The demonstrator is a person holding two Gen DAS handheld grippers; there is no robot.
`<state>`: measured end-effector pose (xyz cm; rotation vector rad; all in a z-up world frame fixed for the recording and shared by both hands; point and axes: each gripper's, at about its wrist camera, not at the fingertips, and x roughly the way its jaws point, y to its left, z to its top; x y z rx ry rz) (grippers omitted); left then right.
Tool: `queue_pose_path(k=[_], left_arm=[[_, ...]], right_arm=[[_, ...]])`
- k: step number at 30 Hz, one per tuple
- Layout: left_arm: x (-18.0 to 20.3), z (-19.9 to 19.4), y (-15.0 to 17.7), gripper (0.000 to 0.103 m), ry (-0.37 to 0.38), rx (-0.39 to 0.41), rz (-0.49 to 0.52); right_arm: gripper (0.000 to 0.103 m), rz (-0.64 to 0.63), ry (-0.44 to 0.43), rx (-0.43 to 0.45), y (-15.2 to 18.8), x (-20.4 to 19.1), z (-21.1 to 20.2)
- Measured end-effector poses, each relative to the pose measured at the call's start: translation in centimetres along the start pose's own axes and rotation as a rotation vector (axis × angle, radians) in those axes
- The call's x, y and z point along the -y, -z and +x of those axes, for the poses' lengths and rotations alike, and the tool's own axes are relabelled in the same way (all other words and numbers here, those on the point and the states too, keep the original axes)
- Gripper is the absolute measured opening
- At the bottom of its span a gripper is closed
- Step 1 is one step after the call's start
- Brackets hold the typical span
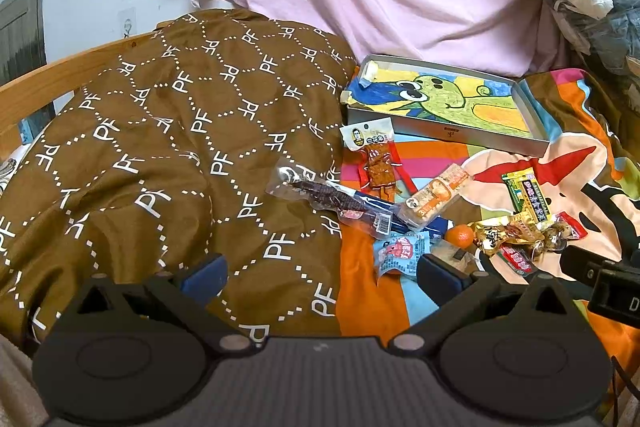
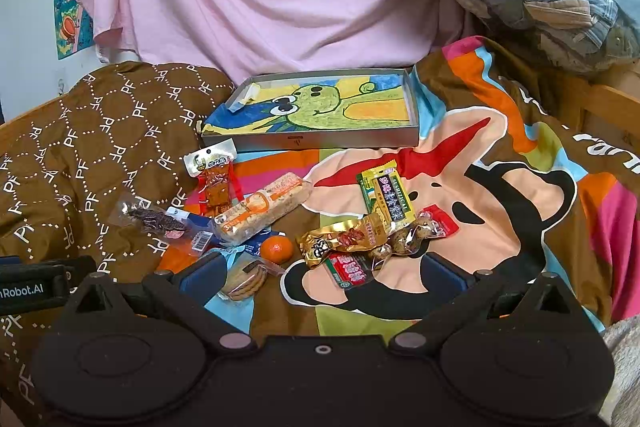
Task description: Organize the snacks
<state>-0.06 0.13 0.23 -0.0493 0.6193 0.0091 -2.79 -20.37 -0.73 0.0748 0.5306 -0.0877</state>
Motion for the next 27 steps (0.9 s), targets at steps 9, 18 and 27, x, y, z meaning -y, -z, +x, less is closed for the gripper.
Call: queue_pose_path(k=[9,18,27], left_arm=[[-0.04,0.01,0.01,0.103,0.001,0.0,0.0],[-0.05,0.02,0.01,0.103,0.001,0.0,0.0],[-0.07,0.2,0.37,0.103,0.001,-0.008,-0.002]], right_arm=[[0.102,0.007,0.001,-0.006,0.09,0.04,0.11],[0.102,0.009,0.001,-0.01,0.07,0.11,0.17],[0.102,0.008,0.001,-0.014,0.09,0.07,0.23]])
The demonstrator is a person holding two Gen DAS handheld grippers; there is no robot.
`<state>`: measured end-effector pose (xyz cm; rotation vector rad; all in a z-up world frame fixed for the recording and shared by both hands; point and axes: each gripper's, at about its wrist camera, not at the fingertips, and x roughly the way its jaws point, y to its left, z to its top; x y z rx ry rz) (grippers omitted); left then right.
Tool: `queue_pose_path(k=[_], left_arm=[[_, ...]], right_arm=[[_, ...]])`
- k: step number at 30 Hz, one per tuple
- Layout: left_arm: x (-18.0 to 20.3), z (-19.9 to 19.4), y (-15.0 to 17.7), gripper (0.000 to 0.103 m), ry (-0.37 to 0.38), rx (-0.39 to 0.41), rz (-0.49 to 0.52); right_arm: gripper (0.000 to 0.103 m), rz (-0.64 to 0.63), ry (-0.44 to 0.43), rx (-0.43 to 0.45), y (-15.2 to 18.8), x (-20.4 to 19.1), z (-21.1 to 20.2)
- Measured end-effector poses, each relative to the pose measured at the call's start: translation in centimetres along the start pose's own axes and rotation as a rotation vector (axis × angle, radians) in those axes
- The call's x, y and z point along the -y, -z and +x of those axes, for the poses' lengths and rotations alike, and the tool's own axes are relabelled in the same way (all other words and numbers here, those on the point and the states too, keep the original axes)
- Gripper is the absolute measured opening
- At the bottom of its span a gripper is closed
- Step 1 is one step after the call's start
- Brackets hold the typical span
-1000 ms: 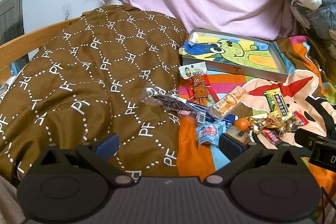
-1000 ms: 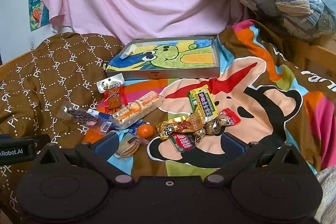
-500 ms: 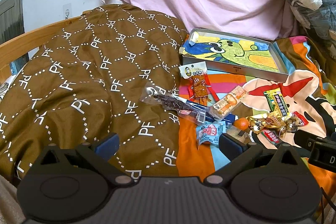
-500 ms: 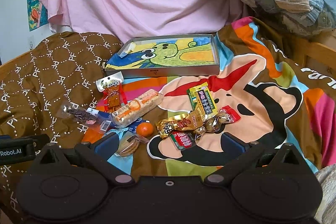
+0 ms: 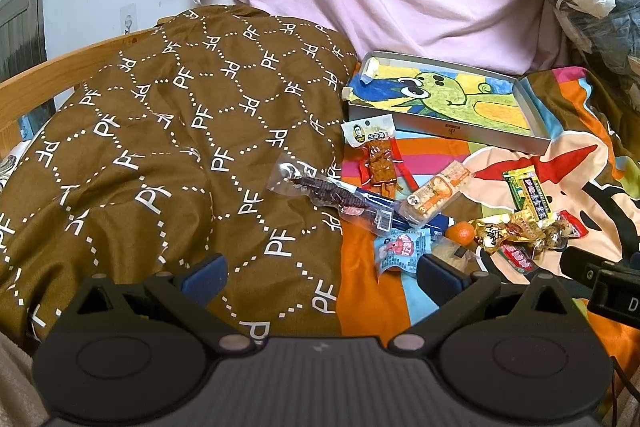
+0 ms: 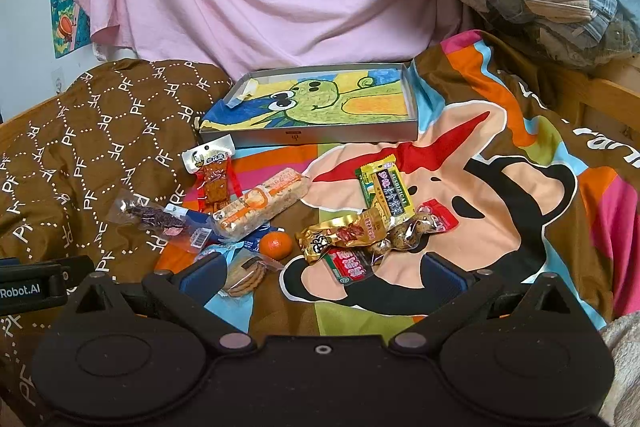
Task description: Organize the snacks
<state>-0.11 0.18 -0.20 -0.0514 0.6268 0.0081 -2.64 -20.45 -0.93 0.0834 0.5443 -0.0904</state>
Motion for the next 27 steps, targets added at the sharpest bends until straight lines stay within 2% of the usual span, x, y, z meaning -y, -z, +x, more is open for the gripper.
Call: queue_pose_path(k=[14,21,27], left_arm=[[-0.2,0.4,-0.2,0.103,0.004,-0.041,-0.014],[-0.8,1.4,-0.4,0.103,-0.027,-0.1,-0.034],[-1.7,2.5,-1.0,0.103,-0.03,-0.145,-0.07]], right_arm=[[0.102,-0.009,0.007,-0.02,0.2,-0.2,0.2],[0.102,-0.023,0.018,-0.077,-0.1,-0.5,1.0],[0.102,-0.094,0.006,-0.141,-0.5,-1.4,2.2]])
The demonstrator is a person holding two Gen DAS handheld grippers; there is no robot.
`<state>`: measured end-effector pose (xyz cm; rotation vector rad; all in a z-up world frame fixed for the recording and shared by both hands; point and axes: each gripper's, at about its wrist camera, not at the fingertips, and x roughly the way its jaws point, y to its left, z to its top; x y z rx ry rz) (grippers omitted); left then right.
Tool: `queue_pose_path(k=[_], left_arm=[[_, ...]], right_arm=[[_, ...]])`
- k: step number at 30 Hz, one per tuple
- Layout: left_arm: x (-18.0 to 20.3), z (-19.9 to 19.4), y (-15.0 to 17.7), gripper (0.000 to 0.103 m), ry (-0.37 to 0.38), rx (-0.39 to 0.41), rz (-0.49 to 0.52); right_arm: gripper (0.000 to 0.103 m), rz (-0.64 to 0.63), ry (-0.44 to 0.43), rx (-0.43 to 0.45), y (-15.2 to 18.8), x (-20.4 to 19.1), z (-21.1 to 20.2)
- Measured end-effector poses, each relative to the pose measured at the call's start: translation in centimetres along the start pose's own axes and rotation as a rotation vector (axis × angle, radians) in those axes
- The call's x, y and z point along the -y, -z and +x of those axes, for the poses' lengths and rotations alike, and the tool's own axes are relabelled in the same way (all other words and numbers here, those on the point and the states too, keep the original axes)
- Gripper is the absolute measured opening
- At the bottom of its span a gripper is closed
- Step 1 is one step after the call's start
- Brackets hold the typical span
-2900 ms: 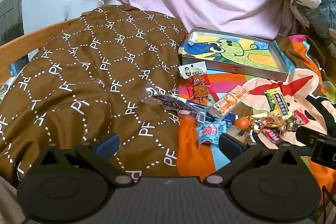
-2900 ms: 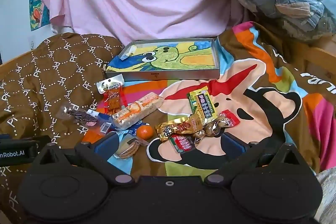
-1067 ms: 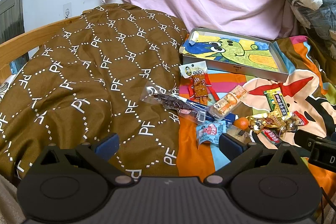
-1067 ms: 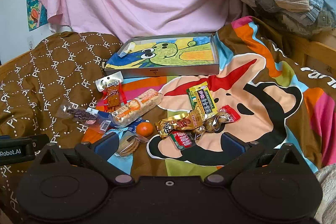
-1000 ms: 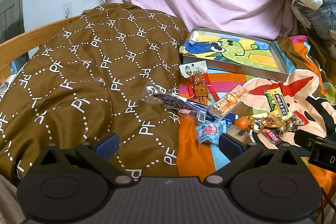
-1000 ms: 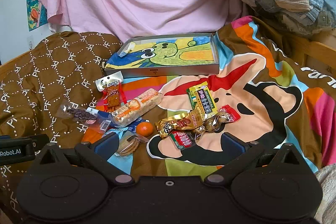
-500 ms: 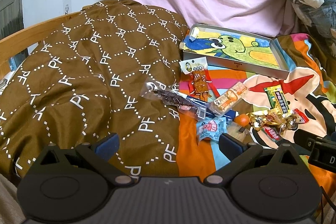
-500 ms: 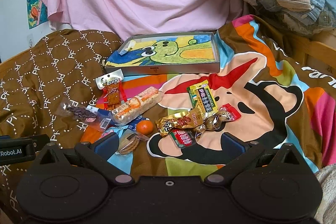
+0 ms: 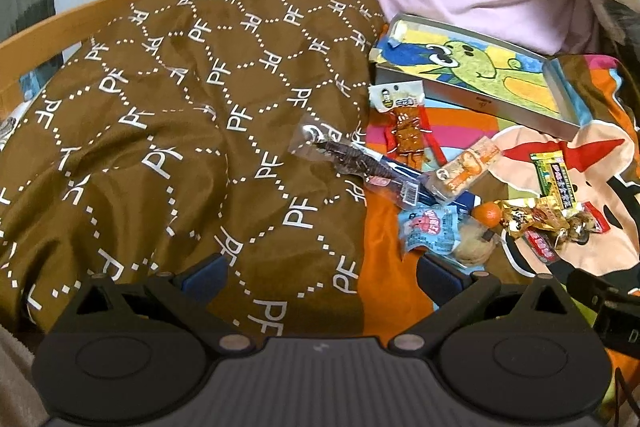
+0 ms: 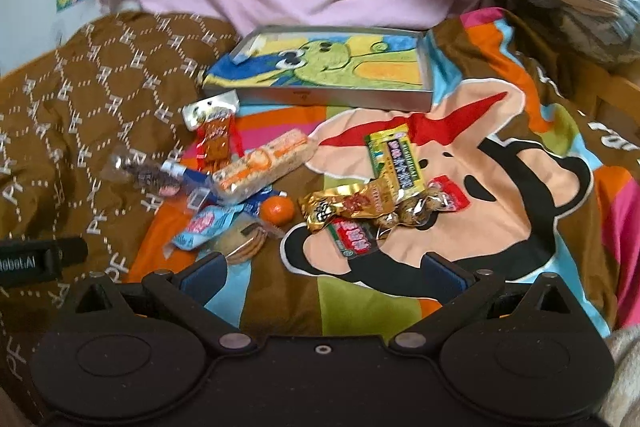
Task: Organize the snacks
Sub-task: 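Move left tool toward blue candy packet while right tool approaches wrapped round biscuit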
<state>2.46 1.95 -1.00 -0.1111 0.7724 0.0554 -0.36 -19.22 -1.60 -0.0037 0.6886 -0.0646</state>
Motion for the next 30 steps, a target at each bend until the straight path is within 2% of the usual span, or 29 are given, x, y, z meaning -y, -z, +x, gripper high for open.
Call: queue_pose_path(k=[8,16,20,25,30], left_arm=[[-0.4,1.4,-1.4,0.103,0.014,-0.049,-0.011],[0.2,3.0,-3.7,0.103,0.052,-0.082,0.035],[0.8,4.0,-5.2,0.103,0.073,-0.071,0.082],[1.4,5.1,-6.2,0.103,0.111,-0.044,0.167],[1.6,6.7,-6.2,0.103,0.157,-0.067,0.201]], right_arm=[[0.102,-0.022,-0.004,0.001,-1.0,-0.1,1.3],[0.102,-0.049,-0.014,-0.01,-1.9,-0.2,3.1],[0.102,-0.074,-0.033,-0.002,-2.4,-0.4,3.9],[0.102,-0.186,-0.103,0.03,-3.0,-1.0,4.8],[0.102,-0.341,-0.155,0.052,-3.0,-2.1,5.7]])
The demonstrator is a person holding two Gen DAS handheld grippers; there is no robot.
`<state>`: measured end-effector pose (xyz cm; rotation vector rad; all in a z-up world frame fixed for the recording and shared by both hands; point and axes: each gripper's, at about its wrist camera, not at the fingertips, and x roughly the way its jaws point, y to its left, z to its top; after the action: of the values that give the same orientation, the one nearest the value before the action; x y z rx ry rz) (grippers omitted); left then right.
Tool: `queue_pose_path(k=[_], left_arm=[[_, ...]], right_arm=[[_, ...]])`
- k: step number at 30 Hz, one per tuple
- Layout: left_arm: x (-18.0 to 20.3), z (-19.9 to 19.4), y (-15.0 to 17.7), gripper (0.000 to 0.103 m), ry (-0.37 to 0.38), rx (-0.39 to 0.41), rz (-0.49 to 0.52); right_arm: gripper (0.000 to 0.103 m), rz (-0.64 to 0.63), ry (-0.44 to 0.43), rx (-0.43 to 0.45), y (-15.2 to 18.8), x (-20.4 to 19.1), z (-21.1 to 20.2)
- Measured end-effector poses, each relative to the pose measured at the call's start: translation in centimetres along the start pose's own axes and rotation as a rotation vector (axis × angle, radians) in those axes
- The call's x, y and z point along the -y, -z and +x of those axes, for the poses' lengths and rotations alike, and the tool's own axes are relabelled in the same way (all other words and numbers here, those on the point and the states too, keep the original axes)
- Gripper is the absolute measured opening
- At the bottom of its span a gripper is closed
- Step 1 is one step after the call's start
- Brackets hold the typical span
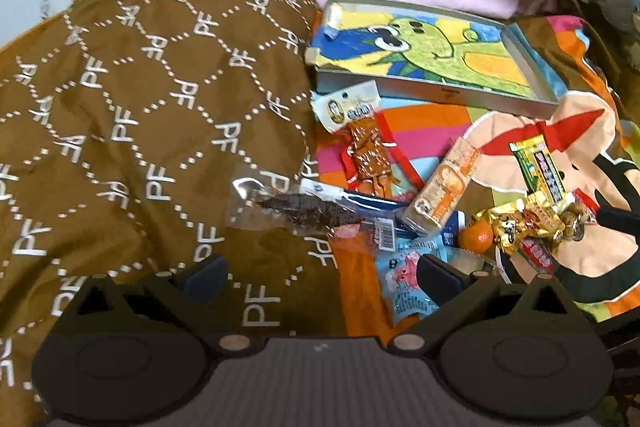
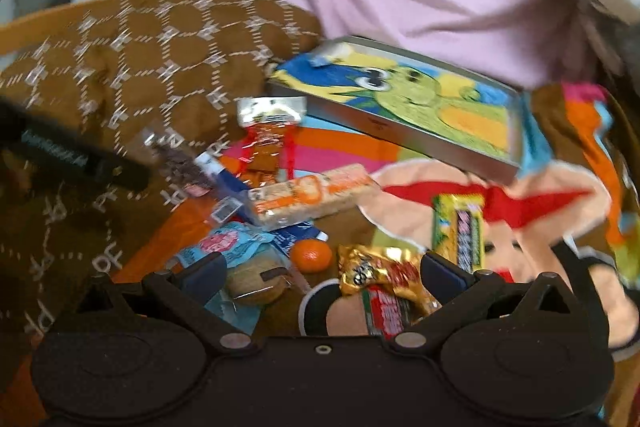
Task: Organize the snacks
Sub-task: 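Move left tool toward blue candy packet while right tool approaches wrapped round biscuit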
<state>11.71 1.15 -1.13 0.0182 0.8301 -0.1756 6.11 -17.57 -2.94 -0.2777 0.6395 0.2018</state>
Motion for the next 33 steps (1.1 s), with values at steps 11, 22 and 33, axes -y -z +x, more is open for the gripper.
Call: queue_pose_path(k=[11,22,33], left_arm=[[0.9,3.7,-0.2,0.103,0.193,-0.091,0.008],[2.3,7.7,-0.2,0.085,0.328,-0.196,0.033],[0.7,10.4,-0.9,0.06,0.366,-0.283,-0.111]], right_arm=[[0.102,-0.176,-0.141,-0.048,0.5,-2.2,4.0],[0.087,-0.209,-0.156,-0.126,1.0,-2.7,6.5],[0.075,-0.174,-0.174,-0.168,0.9,-2.6,8.1]])
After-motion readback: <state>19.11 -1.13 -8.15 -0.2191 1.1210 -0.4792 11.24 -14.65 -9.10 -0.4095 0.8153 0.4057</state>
